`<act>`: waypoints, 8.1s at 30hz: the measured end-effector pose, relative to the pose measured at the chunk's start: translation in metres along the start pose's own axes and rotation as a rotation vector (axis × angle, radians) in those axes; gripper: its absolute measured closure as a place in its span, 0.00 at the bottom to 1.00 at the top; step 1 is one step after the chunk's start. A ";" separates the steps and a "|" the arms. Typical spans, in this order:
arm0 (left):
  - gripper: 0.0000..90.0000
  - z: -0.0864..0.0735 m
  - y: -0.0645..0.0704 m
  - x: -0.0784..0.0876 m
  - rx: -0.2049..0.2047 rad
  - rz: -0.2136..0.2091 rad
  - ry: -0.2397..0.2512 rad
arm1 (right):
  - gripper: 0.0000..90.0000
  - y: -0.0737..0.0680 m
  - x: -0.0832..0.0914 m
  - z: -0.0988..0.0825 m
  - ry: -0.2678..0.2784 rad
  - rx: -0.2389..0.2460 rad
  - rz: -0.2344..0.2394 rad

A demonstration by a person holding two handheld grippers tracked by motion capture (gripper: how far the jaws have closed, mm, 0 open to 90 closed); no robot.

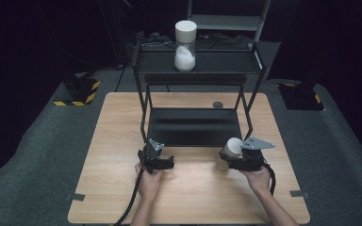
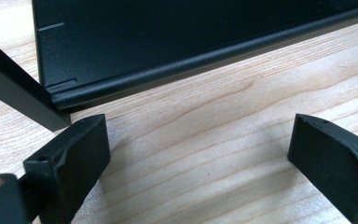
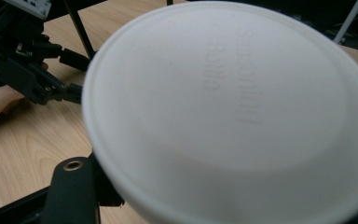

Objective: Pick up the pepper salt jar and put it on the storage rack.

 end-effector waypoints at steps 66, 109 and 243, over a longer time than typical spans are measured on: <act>0.06 0.000 0.000 0.000 -0.002 0.002 0.000 | 0.39 0.035 0.137 0.257 -0.033 0.058 -0.047; 0.06 0.000 0.002 0.000 0.002 0.008 -0.002 | 0.38 0.029 0.074 0.342 -0.054 -0.129 -0.232; 0.06 0.000 0.002 0.000 0.002 0.006 0.001 | 0.11 0.057 0.070 0.086 0.002 -0.133 -0.046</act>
Point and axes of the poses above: each handheld gripper's, and its own axes: x roughly backward along the jaws, z roughly out of its top, y roughly to its right, the point moved 2 cm from there along -x, roughly forward along the jaws, and after that the axes turned 14 degrees about -y, right-handed, at the moved point
